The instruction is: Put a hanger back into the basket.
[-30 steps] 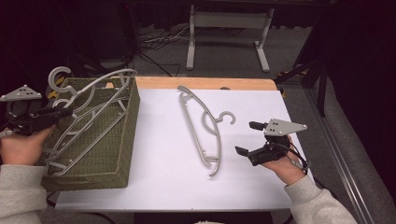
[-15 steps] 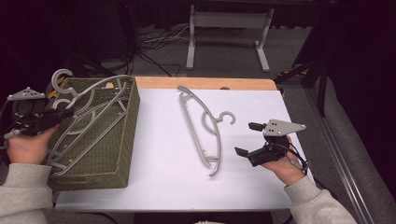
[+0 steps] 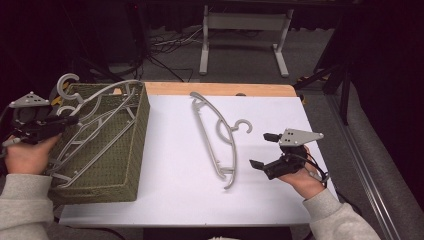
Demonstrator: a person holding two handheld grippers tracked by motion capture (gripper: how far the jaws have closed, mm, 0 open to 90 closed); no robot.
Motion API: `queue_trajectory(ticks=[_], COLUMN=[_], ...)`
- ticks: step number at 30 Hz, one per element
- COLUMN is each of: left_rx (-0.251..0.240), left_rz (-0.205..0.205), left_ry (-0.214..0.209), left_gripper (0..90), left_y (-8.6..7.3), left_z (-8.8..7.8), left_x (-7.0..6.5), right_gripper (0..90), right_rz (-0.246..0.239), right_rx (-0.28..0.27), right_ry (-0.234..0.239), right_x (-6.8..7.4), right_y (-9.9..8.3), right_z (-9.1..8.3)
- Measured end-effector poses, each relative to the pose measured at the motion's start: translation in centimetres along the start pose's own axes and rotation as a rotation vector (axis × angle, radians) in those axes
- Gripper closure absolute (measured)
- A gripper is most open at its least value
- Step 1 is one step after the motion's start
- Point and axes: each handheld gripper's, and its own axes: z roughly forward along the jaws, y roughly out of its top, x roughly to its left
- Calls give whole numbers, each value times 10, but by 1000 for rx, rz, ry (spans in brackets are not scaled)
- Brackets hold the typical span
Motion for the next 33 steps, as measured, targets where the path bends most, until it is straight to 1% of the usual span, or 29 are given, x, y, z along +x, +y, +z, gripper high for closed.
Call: queue_trajectory(ticks=[1,3,5,6,8,10,12,13,14,15,18,23,24,25,26,29,30,31,32,33], left_rx=[-4,0,-1,0,8,23,30,47,47,58,74,128,160,166,183,202,211,221,230,232], left_rz=[9,-8,-43,-71,-100,-123,-131,-136,-136,-130,-130,-128,-116,-105,-92,-97,-101,-103,-108,-113], left_ry=[-2,-11,-27,-40,-54,-75,-80,-90,-90,-93,-110,-118,-112,-103,-107,-132,-131,-114,-107,-89], left_gripper=[796,795,795,795,795,795,795,795,796,796,795,794,793,793,793,792,791,790,786,773], left_y=[-2,-5,-11,-15,-21,-29,-32,-36,-36,-37,-38,-37,-36,-36,-34,-32,-32,-31,-31,-31], left_z=[0,3,5,7,12,16,18,21,21,21,22,26,29,30,31,31,31,32,34,35], left_x=[1,4,7,9,11,13,13,13,13,12,10,9,7,6,4,5,6,7,8,8], right_gripper=[12,12,12,12,12,12,12,12,12,12,12,12,12,12,13,12,12,12,12,13], right_rz=[2,3,3,3,4,4,3,3,5,5,2,4,4,5,5,6,7,7,11,13], right_rx=[1,1,2,2,2,2,4,5,7,7,9,14,17,19,20,23,24,25,26,27], right_ry=[0,0,0,0,-1,1,2,2,3,3,6,11,13,13,14,15,14,13,18,21], right_x=[0,0,0,0,0,0,1,1,1,1,1,0,1,1,1,0,0,0,-1,-1], right_y=[0,-1,-1,-1,-1,-2,-2,-2,-2,-2,-2,-2,-2,-2,-2,-2,-2,-3,-3,-3], right_z=[0,0,0,0,0,1,2,2,2,2,3,5,5,6,6,5,5,5,5,6])
